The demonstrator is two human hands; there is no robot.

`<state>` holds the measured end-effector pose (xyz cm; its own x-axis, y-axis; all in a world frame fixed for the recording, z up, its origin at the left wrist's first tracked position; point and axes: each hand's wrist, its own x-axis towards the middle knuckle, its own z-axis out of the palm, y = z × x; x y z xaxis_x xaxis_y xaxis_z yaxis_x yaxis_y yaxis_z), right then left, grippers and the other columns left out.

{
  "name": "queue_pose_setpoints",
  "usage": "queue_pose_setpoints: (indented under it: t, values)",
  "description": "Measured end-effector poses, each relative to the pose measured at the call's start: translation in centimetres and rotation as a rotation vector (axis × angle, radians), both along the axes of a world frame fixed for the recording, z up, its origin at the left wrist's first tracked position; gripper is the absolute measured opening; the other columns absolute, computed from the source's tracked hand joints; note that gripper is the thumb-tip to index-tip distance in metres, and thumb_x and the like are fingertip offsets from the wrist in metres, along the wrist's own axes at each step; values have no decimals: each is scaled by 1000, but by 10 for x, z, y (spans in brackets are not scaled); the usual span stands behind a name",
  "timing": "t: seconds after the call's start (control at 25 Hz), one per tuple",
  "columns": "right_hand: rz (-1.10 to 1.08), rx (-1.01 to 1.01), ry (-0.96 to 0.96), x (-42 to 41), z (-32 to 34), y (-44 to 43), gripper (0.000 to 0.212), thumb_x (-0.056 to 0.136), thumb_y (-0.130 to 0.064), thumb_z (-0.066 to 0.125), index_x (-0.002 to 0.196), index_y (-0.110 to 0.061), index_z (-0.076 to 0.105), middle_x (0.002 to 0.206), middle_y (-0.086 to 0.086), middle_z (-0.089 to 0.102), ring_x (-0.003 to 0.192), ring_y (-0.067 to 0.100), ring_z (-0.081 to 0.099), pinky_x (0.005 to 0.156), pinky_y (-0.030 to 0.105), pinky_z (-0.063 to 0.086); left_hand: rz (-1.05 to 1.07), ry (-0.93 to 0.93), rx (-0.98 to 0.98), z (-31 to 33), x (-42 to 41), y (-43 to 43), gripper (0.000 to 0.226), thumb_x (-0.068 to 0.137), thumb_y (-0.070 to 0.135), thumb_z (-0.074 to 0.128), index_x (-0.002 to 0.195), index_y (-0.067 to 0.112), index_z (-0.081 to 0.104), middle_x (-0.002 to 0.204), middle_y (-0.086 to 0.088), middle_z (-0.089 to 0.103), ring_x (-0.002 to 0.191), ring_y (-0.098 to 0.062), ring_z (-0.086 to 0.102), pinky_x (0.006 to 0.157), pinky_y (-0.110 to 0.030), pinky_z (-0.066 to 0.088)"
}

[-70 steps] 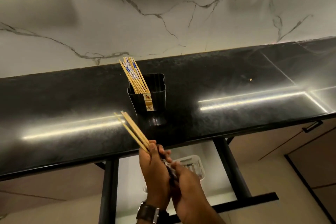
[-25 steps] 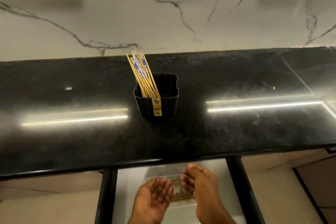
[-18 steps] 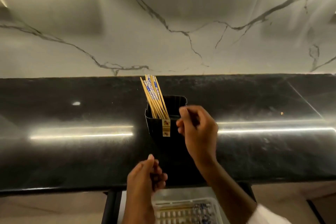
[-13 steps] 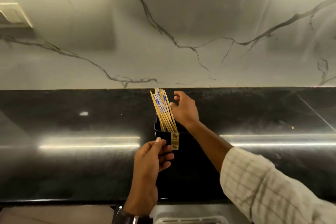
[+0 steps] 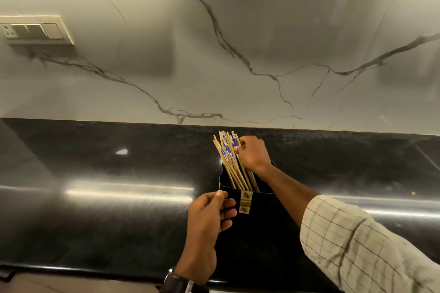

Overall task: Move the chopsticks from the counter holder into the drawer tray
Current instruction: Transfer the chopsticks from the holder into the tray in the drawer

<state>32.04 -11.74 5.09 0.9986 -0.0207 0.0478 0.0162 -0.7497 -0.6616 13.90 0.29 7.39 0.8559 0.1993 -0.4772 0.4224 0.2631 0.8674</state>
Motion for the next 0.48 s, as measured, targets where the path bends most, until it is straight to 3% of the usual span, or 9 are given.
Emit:
queue_pose_setpoints:
  t: [0.24, 0.36, 0.48]
  values:
    - [-68, 143, -198, -11, 11, -14, 11, 100, -18, 60, 95, -13, 69, 94, -3, 76, 82, 7, 72, 81, 37, 63, 43, -26, -20, -2, 3, -9, 17, 99, 16, 56, 103, 10, 70, 90, -10, 80, 85, -25, 75, 82, -42, 59]
    - [-99, 374, -438, -40, 49, -19, 14, 102, -15, 56, 107, -11, 69, 97, -6, 73, 87, 2, 71, 87, 32, 62, 71, -87, -11, 0, 6, -8, 16, 98, 17, 57, 102, 10, 71, 90, -10, 80, 86, -27, 75, 81, -41, 60]
    - [-181, 700, -646, -83, 91, -28, 11, 101, -14, 58, 107, -15, 68, 96, 1, 78, 89, 11, 77, 82, 30, 63, -4, -289, 104, 6, 6, -17, 17, 95, 31, 59, 101, 21, 71, 91, -3, 77, 89, -20, 71, 73, -27, 58]
